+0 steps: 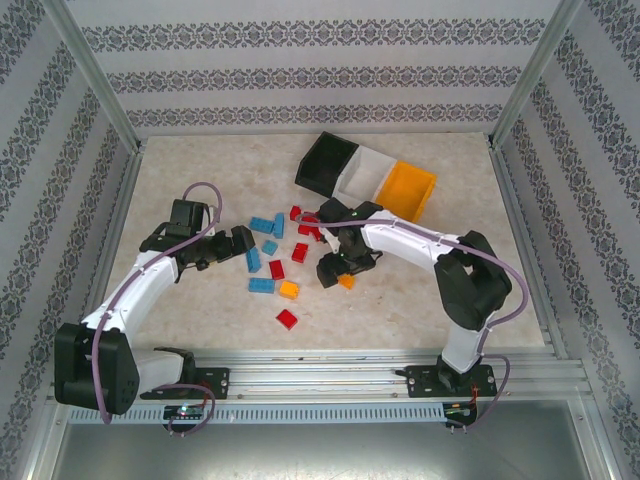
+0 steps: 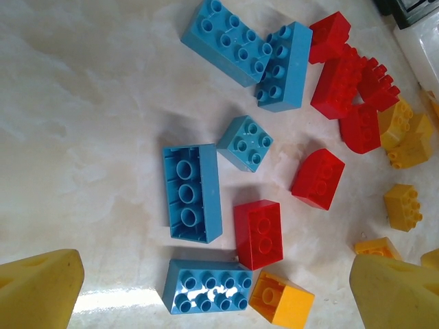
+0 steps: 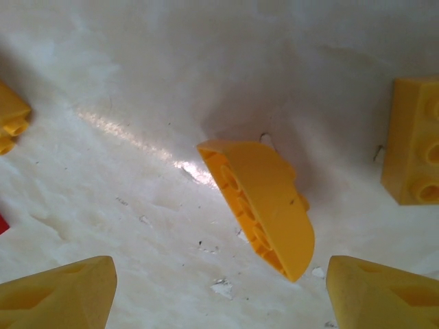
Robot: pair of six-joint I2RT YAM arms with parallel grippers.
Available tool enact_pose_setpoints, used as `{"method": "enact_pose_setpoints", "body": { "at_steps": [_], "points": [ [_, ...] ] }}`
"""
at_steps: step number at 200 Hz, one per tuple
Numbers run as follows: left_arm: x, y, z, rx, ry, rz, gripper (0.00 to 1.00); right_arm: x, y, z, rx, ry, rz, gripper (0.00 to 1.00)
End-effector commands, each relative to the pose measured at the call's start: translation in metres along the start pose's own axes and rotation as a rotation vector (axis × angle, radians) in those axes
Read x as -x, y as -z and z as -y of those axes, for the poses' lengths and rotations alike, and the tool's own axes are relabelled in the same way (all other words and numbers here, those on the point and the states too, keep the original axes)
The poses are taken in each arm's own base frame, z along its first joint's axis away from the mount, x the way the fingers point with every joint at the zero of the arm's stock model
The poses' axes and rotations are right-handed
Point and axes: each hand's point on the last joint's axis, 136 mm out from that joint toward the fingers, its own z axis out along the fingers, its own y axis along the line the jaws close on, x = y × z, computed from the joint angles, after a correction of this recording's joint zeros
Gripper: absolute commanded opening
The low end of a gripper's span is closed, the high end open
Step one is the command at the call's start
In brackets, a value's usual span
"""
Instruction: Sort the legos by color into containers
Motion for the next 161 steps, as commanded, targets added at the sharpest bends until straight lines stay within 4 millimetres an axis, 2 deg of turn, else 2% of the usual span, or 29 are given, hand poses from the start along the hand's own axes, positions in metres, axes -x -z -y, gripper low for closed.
{"method": "enact_pose_setpoints", "body": {
  "at_steps": [1, 66, 161],
  "points": [
    [-0.006, -0.002, 0.001, -0.003, 0.014, -0.019, 1.0, 0.003, -0.002, 0.005, -0.051, 0.044, -0.023, 0.78],
    [-0.003, -0.005, 0.0, 0.007, 0.022, -0.023, 1.0, 0.01, -0.013, 0.003, -0.046, 0.049, -0.054, 0.68],
    [-0.003, -0.008, 0.0, 0.005, 0.036, -0.03, 1.0, 0.003, -0.03, 0.013, -0.044, 0.016, -0.091, 0.64]
  ]
}}
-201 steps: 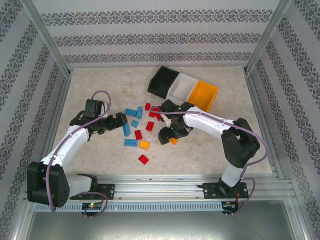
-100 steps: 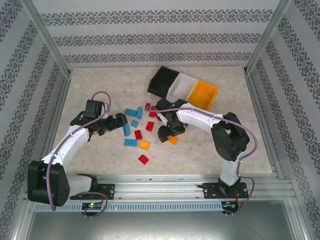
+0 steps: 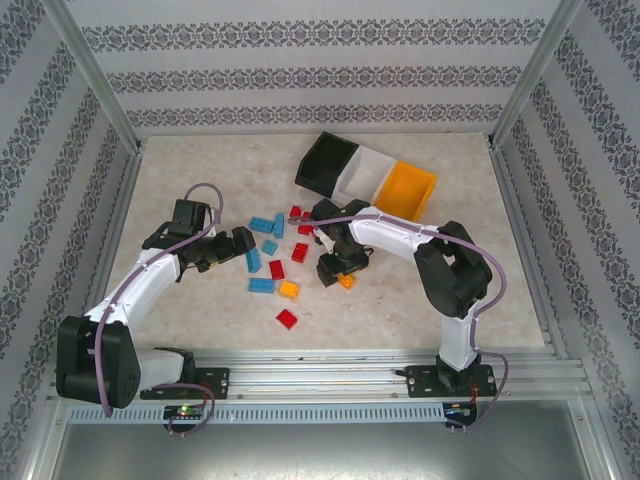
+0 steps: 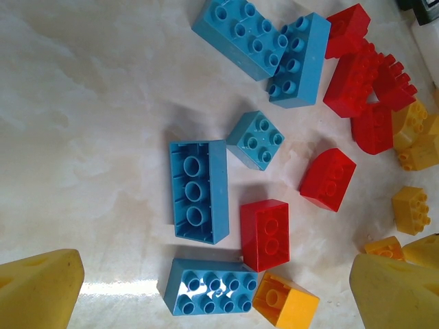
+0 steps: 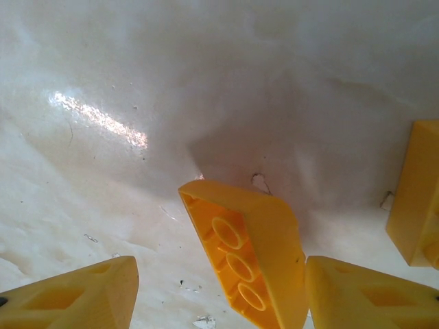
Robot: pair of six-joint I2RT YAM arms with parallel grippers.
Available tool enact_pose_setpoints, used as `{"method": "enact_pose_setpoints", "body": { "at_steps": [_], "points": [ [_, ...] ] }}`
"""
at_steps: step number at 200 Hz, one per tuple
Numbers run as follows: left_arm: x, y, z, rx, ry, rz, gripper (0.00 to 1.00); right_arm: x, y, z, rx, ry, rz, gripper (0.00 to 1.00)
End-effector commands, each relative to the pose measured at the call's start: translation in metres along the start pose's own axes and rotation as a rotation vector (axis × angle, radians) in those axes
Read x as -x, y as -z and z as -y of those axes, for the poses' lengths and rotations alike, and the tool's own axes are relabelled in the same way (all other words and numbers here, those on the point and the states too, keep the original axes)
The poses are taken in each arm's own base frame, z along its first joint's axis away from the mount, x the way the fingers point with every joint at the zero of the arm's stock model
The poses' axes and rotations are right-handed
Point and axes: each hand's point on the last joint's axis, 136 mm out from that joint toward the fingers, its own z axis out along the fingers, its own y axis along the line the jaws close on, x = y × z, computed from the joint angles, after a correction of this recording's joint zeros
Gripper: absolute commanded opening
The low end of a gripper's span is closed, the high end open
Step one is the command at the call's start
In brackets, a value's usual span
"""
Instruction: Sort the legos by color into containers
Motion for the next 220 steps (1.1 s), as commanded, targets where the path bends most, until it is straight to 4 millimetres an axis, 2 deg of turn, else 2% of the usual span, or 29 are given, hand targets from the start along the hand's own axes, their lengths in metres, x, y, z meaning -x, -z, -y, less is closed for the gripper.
{"method": "enact_pose_setpoints", "body": {
  "at_steps": [1, 88, 151, 195, 220],
  "points": [
    [0.0, -0.001, 0.005, -0.011, 0.006, -0.004, 1.0, -0.005, -0.008, 0.007, -0.011, -0.012, -0.028, 0.64],
    [-0.003, -0.002, 0.005, -0.015, 0.02, -0.015, 1.0, -0.006, -0.022, 0.013, -0.034, -0.046, -0.044, 0.57],
    [-0.001, -0.003, 0.006, -0.02, 0.024, -0.013, 1.0, -0.005, -0.021, 0.017, -0.028, -0.07, -0.036, 0.33],
    [0.001, -0.006, 0.006, -0.02, 0.023, -0.019, 1.0, -0.004, -0.017, 0.017, -0.028, -0.075, -0.029, 0.31],
    [0.002, -0.006, 0.007, -0.022, 0.016, -0.019, 1.0, 0.001, -0.005, 0.016, -0.021, -0.08, -0.001, 0.31]
  ]
}}
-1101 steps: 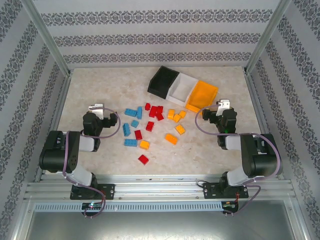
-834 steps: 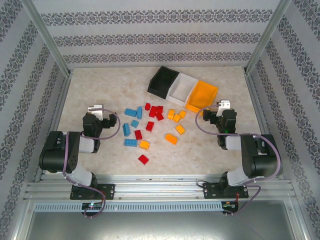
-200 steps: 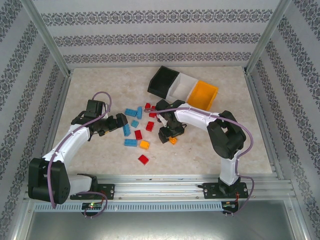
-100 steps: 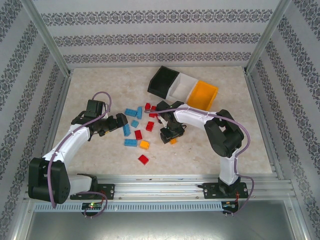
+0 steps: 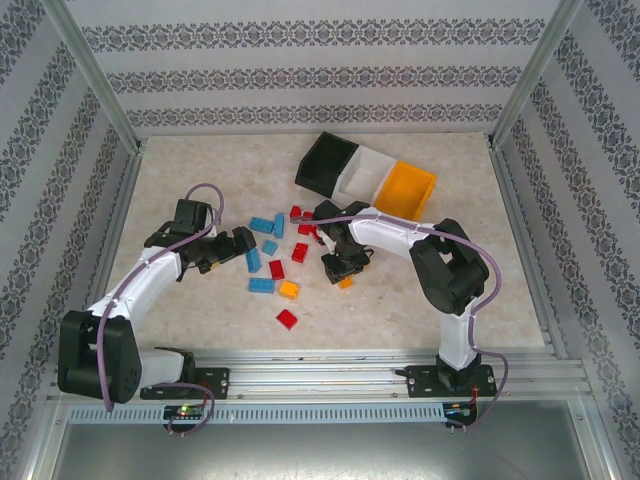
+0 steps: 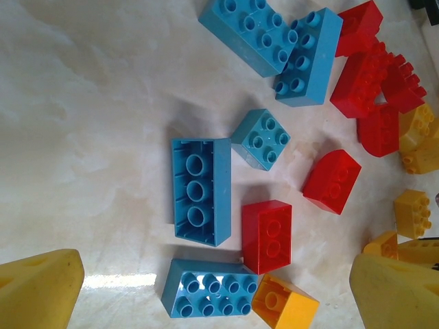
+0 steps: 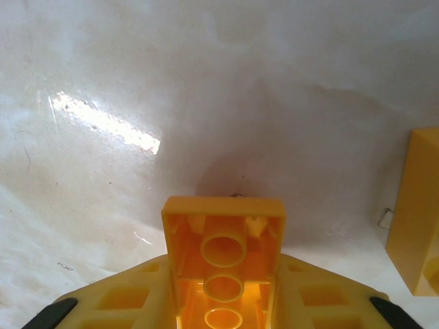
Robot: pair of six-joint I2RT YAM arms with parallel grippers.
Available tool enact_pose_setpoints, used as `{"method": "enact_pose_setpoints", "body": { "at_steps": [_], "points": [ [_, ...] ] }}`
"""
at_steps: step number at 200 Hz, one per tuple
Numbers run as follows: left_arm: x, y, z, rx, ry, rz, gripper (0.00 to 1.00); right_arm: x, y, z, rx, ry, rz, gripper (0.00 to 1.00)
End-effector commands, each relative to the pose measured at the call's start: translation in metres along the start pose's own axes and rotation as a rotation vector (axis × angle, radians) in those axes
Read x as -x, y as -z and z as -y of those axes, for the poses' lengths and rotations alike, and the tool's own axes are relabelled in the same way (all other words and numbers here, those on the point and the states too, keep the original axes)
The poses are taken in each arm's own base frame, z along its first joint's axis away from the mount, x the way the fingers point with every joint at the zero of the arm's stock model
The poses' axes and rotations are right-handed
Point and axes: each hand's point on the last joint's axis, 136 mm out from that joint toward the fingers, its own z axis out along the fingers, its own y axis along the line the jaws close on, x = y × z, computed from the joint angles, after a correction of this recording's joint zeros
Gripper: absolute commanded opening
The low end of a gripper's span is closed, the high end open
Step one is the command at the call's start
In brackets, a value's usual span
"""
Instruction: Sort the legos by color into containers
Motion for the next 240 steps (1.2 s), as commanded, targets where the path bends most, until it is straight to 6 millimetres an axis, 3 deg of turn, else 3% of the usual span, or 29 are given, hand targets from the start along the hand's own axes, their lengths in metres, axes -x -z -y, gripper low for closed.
{"method": "enact_pose_setpoints", "body": {
  "at_steps": [1, 23, 53, 80, 112, 136, 167, 193, 240],
  "points": [
    [0.004, 0.001, 0.01, -0.026, -0.017, 0.002, 1.0, 0.0, 0.009, 0.007, -0.013, -0.028, 0.009, 0.31],
    [0.005, 0.0, 0.01, -0.022, -0.021, 0.001, 1.0, 0.007, 0.031, 0.008, 0.022, -0.057, 0.049, 0.31],
    [0.007, -0.002, 0.012, -0.029, -0.022, -0.004, 1.0, 0.025, 0.081, 0.022, 0.091, -0.139, 0.17, 0.31],
    [0.009, -0.005, 0.014, -0.041, -0.011, -0.009, 1.0, 0.045, 0.132, 0.059, 0.164, -0.302, 0.303, 0.31],
    [0.01, -0.007, 0.015, -0.044, -0.006, -0.013, 1.0, 0.061, 0.172, 0.133, 0.202, -0.602, 0.422, 0.3],
    [0.008, -0.007, 0.017, -0.056, -0.008, -0.025, 1.0, 0.063, 0.178, 0.186, 0.218, -0.829, 0.451, 0.3],
    [0.003, -0.01, 0.027, -0.119, -0.003, -0.051, 1.0, 0.075, 0.174, 0.226, 0.241, -0.987, 0.469, 0.3],
    [-0.007, -0.016, 0.043, -0.206, -0.012, -0.1, 1.0, 0.089, 0.161, 0.242, 0.268, -1.04, 0.446, 0.3],
    [-0.028, -0.028, 0.062, -0.274, -0.054, -0.201, 1.0, 0.117, 0.141, 0.25, 0.266, -1.035, 0.406, 0.3]
  ]
}}
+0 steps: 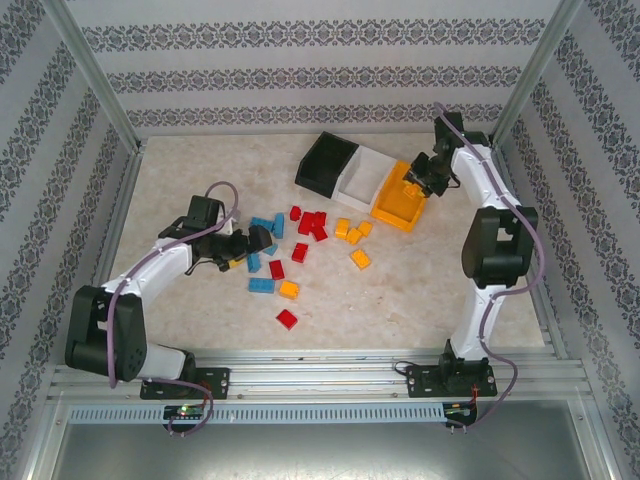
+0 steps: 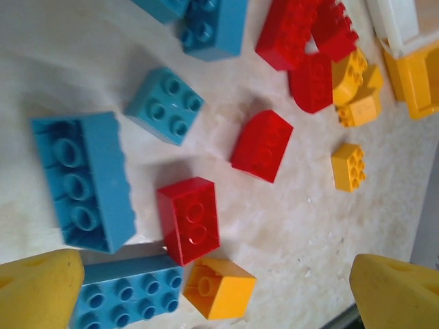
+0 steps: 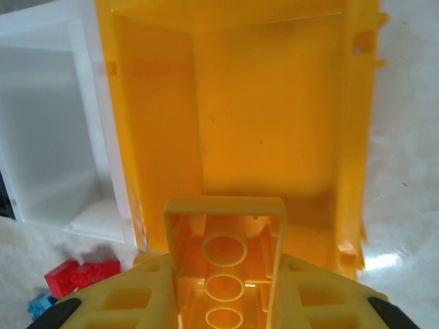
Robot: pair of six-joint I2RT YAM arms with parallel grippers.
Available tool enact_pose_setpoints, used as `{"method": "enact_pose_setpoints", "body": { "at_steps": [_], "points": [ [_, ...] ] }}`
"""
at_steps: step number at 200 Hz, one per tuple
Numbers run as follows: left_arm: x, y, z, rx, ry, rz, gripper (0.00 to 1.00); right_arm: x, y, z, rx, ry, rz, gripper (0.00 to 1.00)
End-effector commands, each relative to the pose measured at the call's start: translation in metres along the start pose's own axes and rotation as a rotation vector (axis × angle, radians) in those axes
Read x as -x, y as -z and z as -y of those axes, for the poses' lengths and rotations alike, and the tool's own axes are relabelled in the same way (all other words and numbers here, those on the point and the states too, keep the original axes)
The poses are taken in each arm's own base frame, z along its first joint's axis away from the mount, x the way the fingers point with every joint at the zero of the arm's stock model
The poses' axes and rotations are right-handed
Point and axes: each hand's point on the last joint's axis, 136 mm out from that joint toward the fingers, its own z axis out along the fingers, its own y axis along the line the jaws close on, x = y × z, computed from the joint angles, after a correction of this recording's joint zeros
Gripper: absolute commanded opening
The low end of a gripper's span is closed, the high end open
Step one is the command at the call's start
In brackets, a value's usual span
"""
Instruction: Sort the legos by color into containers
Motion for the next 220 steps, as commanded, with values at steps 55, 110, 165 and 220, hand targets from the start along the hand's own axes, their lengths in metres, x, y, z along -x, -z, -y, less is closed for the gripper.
{"method": "enact_pose_setpoints", "body": {
  "at_steps": [55, 110, 165, 220],
  "points": [
    [-0.005, -0.013, 0.014, -0.054, -0.02, -0.065, 1.0, 0.0, -0.049, -0.021, -0.031, 0.014, -0.075, 0.3],
    [0.003, -0.015, 0.016, -0.037, -0.032, -0.072, 1.0, -0.008, -0.073, -0.019, -0.068, 0.021, -0.109, 0.34],
    [0.004, -0.017, 0.014, -0.032, -0.03, -0.072, 1.0, -0.009, -0.066, -0.017, -0.08, 0.047, -0.094, 0.52],
    [0.008, -0.017, 0.017, -0.039, -0.031, -0.058, 1.0, -0.01, -0.024, -0.04, -0.038, 0.136, -0.021, 0.52]
  ]
}}
